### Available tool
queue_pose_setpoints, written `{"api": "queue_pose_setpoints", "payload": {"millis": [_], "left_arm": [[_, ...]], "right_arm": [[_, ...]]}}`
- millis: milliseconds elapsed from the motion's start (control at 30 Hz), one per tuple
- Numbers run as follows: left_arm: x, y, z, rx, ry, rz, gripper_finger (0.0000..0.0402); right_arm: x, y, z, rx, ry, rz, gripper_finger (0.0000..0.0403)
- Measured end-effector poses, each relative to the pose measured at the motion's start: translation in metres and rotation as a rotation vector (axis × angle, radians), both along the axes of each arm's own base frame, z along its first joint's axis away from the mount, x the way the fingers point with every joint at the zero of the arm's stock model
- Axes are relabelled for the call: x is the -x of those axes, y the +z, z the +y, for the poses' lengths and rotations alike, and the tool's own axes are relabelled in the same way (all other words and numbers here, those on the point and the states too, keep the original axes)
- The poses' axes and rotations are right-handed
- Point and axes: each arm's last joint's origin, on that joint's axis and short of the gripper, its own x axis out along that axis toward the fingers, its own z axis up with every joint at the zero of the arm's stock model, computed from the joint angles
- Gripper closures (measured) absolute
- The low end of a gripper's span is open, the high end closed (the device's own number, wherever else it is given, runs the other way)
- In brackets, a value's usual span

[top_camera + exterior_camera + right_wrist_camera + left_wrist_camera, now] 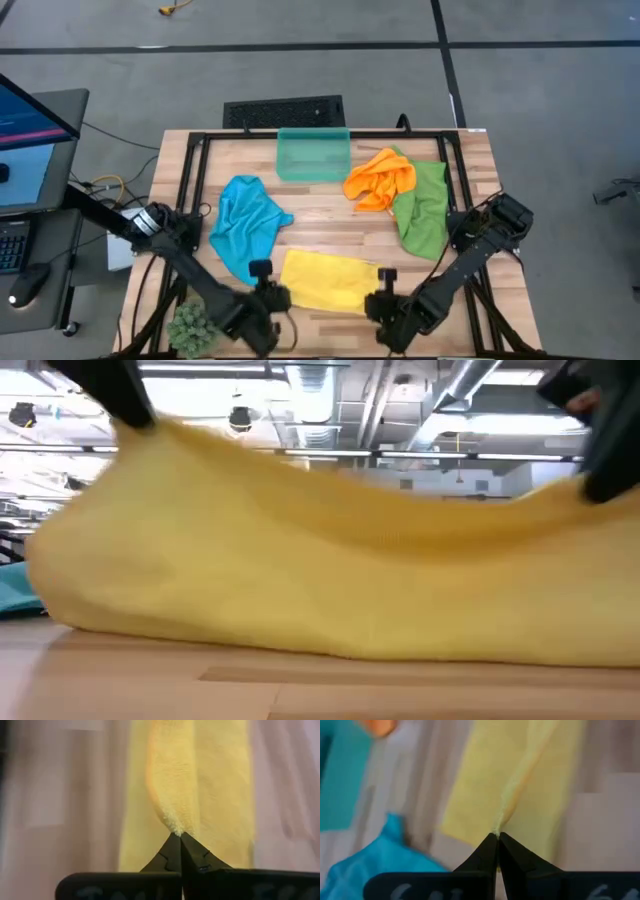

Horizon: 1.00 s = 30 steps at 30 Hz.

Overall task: Roll microfiber towels into tight, uniform cylinder then place into a basket
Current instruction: Fold the yellow microfiber towel

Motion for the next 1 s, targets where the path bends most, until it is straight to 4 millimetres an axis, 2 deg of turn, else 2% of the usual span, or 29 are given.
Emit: {"api": "queue_pose_setpoints", "payload": {"millis": [200, 467, 633, 1000], "left_arm": [[-0.017, -0.017, 0.036, -0.001, 0.138, 0.038, 0.0397], [-0.029, -0.027, 0.064, 0.022, 0.210, 0.083, 0.0397], [-0.033, -0.032, 0.071, 0.075, 0.230, 0.104, 0.0397], [-0.034, -0.035, 0.071, 0.096, 0.200, 0.126, 0.0395]], "right_arm": [[-0.003, -0.015, -0.020, -0.047, -0.159, 0.052, 0.0398], [-0.008, -0.021, -0.034, -0.063, -0.275, 0.058, 0.0397], [-0.013, -0.021, -0.041, -0.046, -0.288, 0.055, 0.0396], [-0.018, -0.021, -0.049, -0.059, -0.322, 0.063, 0.0395]]}}
